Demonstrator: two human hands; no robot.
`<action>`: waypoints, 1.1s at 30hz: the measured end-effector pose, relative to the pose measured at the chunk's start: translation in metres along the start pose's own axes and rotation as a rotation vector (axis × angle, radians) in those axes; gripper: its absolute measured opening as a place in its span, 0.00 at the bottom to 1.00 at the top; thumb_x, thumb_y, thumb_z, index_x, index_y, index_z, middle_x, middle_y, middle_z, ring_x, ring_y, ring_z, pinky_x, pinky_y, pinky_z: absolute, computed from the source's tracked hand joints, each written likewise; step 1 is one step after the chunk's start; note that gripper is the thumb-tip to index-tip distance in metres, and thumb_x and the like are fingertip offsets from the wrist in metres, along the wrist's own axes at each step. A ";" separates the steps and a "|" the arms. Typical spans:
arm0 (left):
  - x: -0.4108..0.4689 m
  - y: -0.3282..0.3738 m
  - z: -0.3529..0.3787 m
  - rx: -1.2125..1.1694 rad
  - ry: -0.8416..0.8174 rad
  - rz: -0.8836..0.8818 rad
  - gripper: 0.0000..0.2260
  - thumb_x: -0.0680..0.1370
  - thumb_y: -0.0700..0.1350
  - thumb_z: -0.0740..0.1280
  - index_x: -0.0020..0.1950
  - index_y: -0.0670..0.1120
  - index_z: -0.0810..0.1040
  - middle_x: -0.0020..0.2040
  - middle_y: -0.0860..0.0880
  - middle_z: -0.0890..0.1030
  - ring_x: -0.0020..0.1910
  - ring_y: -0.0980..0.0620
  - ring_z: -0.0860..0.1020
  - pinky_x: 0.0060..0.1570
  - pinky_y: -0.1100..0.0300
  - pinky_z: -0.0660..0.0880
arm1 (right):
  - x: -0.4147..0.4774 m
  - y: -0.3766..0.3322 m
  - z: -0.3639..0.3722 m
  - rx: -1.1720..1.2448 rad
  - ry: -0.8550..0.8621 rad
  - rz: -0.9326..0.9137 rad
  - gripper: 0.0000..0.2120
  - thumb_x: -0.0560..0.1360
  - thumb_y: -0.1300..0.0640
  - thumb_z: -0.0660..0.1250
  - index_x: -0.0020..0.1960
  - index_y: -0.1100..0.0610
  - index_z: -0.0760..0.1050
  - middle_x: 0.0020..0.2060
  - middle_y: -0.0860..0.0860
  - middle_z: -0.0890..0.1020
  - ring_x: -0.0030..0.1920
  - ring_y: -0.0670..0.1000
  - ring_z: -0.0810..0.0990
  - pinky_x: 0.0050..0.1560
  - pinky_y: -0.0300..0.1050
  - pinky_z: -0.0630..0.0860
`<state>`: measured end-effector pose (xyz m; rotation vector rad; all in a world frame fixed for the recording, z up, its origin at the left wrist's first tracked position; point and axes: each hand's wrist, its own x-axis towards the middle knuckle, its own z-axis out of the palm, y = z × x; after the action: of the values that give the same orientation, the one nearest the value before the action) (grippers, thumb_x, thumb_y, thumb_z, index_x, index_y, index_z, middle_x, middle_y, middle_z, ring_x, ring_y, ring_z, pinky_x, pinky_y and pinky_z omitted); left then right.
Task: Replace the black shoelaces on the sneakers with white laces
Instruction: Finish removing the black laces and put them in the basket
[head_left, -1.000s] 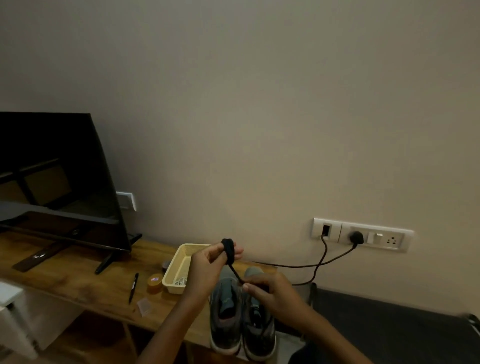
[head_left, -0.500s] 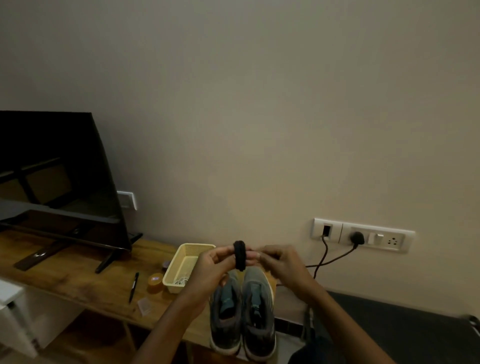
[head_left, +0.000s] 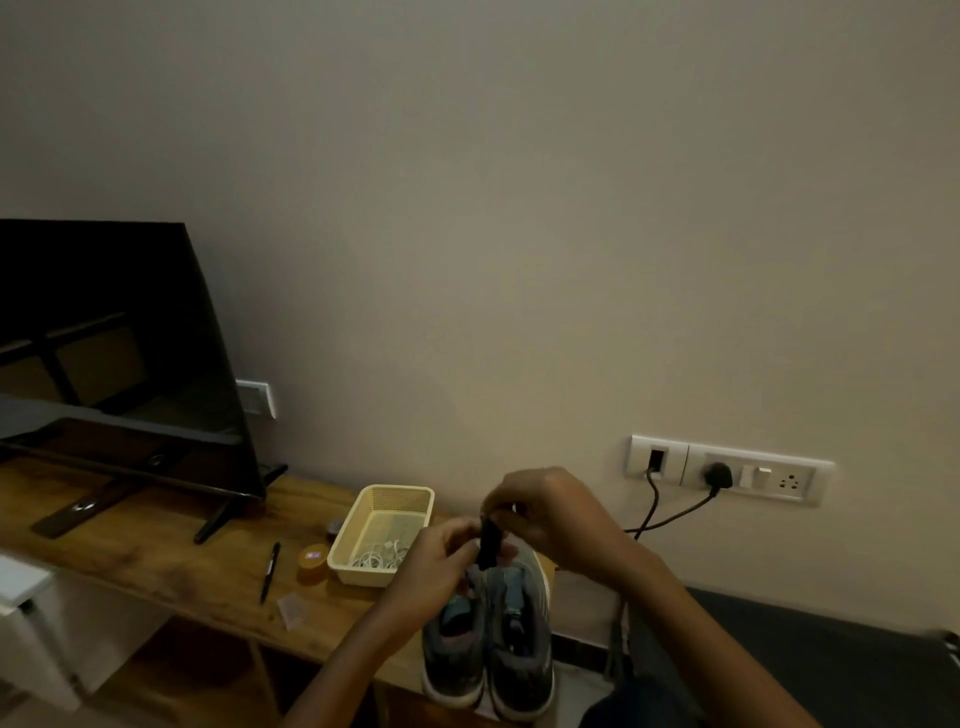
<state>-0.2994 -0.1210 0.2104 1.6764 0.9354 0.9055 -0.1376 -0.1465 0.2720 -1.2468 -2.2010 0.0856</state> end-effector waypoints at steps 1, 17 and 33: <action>0.001 -0.001 -0.001 -0.034 -0.013 -0.016 0.12 0.81 0.38 0.56 0.51 0.46 0.79 0.42 0.51 0.84 0.43 0.54 0.81 0.34 0.62 0.73 | 0.004 0.006 0.001 0.075 0.024 0.033 0.06 0.74 0.61 0.67 0.49 0.57 0.82 0.44 0.51 0.82 0.42 0.48 0.79 0.45 0.46 0.77; 0.034 -0.053 -0.012 -0.459 0.239 -0.333 0.11 0.81 0.42 0.57 0.41 0.44 0.75 0.28 0.52 0.71 0.30 0.55 0.69 0.31 0.62 0.64 | 0.017 0.027 0.114 0.723 0.216 0.513 0.12 0.70 0.69 0.70 0.49 0.56 0.83 0.40 0.47 0.84 0.43 0.42 0.83 0.45 0.35 0.77; 0.213 -0.210 -0.114 -0.539 0.323 -0.855 0.08 0.79 0.32 0.58 0.41 0.37 0.71 0.37 0.42 0.73 0.33 0.51 0.71 0.22 0.66 0.72 | 0.173 0.165 0.322 0.623 0.064 0.775 0.10 0.73 0.71 0.64 0.50 0.65 0.81 0.44 0.57 0.84 0.43 0.50 0.81 0.42 0.36 0.76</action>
<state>-0.3449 0.1616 0.0668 0.5707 1.3245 0.7318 -0.2477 0.1574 0.0349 -1.5867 -1.3426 0.9370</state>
